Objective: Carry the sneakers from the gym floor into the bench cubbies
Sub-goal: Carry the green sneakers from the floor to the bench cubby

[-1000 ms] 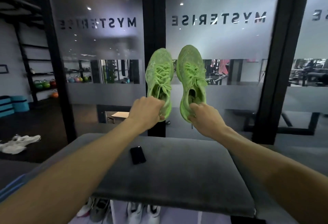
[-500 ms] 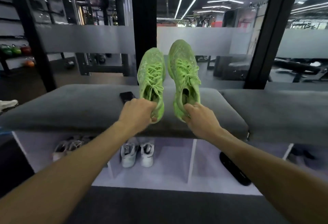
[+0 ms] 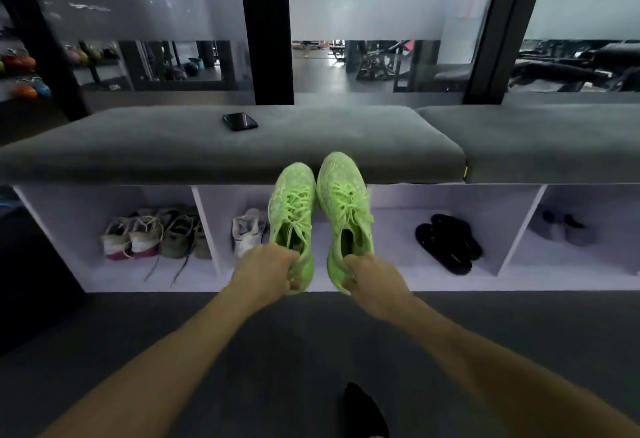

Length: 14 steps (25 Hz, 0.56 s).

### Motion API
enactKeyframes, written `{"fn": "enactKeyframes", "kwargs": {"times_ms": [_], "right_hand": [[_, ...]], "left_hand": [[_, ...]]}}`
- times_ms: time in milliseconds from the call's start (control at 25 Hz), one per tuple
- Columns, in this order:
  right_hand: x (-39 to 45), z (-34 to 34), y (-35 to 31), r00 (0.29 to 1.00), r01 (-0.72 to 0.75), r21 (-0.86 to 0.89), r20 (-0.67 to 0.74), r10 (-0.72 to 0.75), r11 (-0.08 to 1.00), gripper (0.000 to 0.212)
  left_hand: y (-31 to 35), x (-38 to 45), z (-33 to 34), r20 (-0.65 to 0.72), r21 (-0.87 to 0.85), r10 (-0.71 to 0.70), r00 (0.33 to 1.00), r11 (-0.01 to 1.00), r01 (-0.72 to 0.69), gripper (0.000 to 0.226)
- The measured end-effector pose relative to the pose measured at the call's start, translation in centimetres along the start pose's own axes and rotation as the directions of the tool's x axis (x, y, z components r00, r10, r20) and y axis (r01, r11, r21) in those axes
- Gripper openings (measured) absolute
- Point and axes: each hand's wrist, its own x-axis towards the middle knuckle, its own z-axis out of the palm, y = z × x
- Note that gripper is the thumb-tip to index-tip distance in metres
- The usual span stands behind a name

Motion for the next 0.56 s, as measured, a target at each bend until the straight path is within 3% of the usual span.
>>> {"fn": "enactKeyframes", "kwargs": {"times_ms": [240, 560], "right_hand": [[2.5, 6.3, 1.5, 0.984, -0.041, 0.0, 0.175, 0.04, 0.999, 0.022], [14.8, 13.4, 6.3, 0.98, -0.104, 0.013, 0.171, 0.101, 0.994, 0.021]], "left_hand": [[-0.8, 3.0, 8.3, 0.135, -0.111, -0.017, 0.991, 0.993, 0.032, 0.027], [-3.5, 15.3, 16.8, 0.123, -0.223, -0.01, 0.992, 0.974, 0.038, 0.033]]}}
